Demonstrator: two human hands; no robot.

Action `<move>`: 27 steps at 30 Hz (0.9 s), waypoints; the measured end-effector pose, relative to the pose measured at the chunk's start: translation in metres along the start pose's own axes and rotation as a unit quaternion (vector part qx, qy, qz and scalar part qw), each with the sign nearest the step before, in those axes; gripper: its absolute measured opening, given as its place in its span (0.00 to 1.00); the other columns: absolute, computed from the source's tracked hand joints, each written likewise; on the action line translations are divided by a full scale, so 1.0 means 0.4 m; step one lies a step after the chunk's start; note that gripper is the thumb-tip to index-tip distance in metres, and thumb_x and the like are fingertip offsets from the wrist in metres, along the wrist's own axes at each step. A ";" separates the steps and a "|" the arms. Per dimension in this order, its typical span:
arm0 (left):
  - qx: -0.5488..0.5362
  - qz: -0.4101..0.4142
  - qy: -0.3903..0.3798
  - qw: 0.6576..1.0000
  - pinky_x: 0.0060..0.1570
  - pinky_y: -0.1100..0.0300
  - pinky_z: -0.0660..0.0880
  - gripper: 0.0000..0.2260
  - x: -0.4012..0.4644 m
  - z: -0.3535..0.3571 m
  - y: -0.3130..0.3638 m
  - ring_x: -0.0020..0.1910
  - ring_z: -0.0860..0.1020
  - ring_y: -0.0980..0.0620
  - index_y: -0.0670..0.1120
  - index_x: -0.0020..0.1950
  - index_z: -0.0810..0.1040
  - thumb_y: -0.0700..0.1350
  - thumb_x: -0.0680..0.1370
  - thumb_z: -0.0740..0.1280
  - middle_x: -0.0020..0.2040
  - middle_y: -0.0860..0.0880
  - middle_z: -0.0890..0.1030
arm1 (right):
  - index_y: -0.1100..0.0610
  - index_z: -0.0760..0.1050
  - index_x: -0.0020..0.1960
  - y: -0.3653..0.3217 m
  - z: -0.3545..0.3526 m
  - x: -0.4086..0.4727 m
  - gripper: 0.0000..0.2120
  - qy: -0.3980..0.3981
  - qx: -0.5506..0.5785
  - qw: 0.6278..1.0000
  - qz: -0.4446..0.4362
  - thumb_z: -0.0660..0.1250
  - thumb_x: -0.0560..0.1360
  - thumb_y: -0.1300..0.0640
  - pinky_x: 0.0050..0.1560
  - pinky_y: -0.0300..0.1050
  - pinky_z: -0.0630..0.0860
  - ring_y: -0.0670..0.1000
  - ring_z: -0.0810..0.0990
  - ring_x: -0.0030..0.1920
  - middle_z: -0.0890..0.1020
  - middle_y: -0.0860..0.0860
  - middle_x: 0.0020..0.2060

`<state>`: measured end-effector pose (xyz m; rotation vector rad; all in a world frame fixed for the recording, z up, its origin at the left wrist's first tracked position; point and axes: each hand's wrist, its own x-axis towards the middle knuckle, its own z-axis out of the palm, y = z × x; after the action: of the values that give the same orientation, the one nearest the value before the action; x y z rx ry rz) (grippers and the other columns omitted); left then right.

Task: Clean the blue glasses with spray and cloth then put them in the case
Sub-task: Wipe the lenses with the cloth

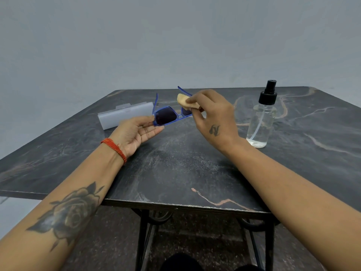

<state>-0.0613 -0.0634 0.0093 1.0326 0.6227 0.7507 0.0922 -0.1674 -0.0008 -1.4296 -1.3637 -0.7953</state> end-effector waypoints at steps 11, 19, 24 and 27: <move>0.002 -0.012 0.007 1.000 0.31 0.64 0.79 0.05 -0.009 0.002 0.002 0.30 0.82 0.52 0.36 0.43 0.75 0.33 0.77 0.61 0.30 0.44 0.82 | 0.61 0.79 0.37 0.010 0.005 -0.013 0.08 -0.061 0.009 0.997 -0.041 0.67 0.61 0.72 0.30 0.42 0.72 0.55 0.76 0.32 0.79 0.56 0.37; 0.008 -0.013 0.012 1.000 0.31 0.64 0.79 0.05 -0.003 -0.002 0.000 0.29 0.82 0.52 0.36 0.42 0.75 0.34 0.77 0.60 0.29 0.44 0.82 | 0.61 0.79 0.35 0.026 -0.004 -0.011 0.09 -0.051 0.012 0.998 0.025 0.65 0.60 0.72 0.30 0.38 0.68 0.55 0.76 0.31 0.78 0.55 0.35; 0.007 -0.012 0.009 1.000 0.32 0.63 0.80 0.05 0.003 -0.006 -0.001 0.30 0.82 0.52 0.36 0.43 0.75 0.33 0.77 0.60 0.30 0.44 0.83 | 0.61 0.80 0.41 0.026 -0.006 -0.002 0.05 -0.001 0.016 0.996 0.087 0.68 0.67 0.66 0.33 0.44 0.76 0.53 0.77 0.34 0.79 0.55 0.38; 0.012 -0.011 0.011 1.000 0.33 0.63 0.80 0.05 0.006 -0.007 -0.002 0.30 0.82 0.52 0.36 0.43 0.75 0.33 0.77 0.61 0.30 0.44 0.83 | 0.61 0.81 0.44 0.022 -0.002 -0.002 0.04 0.007 0.022 0.997 0.071 0.69 0.70 0.65 0.35 0.47 0.78 0.51 0.77 0.35 0.79 0.55 0.40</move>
<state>-0.0618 -0.0605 0.0072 1.0392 0.6621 0.7377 0.1006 -0.1676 -0.0032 -1.4651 -1.2460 -0.6779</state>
